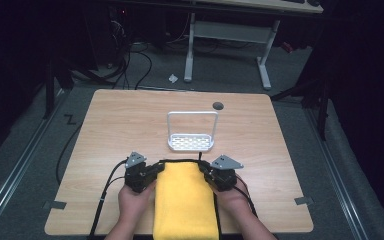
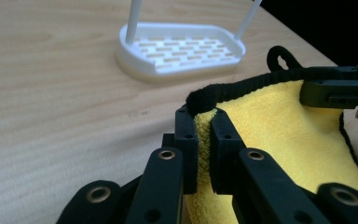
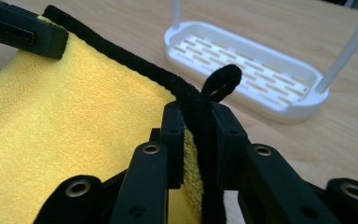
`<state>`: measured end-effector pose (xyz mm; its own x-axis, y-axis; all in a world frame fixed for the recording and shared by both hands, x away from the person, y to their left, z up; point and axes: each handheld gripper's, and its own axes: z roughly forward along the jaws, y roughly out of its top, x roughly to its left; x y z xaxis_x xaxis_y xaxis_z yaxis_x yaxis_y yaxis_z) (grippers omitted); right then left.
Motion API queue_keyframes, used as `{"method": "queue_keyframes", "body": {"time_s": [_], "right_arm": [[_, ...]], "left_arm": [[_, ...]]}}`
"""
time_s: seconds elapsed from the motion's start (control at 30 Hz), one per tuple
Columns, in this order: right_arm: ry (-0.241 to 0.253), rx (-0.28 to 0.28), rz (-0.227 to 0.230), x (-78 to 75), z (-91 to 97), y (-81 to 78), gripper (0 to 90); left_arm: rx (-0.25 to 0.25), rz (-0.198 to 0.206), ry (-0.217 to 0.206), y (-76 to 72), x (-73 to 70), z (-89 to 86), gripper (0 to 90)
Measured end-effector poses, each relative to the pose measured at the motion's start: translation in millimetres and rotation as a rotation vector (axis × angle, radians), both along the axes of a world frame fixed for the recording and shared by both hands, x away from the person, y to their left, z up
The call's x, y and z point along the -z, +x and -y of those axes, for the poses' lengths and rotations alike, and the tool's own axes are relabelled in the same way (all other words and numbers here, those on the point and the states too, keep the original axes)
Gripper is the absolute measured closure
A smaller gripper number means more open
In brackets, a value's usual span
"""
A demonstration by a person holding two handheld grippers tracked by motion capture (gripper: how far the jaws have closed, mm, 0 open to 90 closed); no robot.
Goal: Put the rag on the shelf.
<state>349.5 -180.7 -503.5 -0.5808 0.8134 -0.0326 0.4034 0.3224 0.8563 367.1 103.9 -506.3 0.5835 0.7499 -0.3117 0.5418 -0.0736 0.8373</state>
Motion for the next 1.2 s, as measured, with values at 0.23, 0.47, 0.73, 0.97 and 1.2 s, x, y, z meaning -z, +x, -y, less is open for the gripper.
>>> {"method": "queue_keyframes", "body": {"time_s": [0.23, 0.47, 0.73, 0.97, 1.2], "right_arm": [[0.014, -0.026, 0.062, -25.5, 0.8, -1.1, 77.8], [0.021, -0.014, 0.138, -48.6, 0.3, -2.0, 77.8], [0.039, -0.01, 0.197, -74.3, 2.6, -0.2, 77.7], [0.065, -0.004, 0.269, -102.6, 5.7, -0.6, 77.7], [0.094, 0.011, 0.319, -127.5, 8.3, 2.2, 77.7]], "left_arm": [[0.003, 0.098, -0.004, 0.0, -26.8, 3.4, 84.0], [0.009, 0.154, -0.02, 0.5, -54.9, 3.3, 84.1], [0.008, 0.225, -0.037, -1.8, -85.4, 4.2, 83.9], [0.008, 0.285, -0.055, -3.8, -112.6, 5.1, 83.9], [0.008, 0.345, -0.059, -3.1, -139.3, 7.4, 83.9]]}}
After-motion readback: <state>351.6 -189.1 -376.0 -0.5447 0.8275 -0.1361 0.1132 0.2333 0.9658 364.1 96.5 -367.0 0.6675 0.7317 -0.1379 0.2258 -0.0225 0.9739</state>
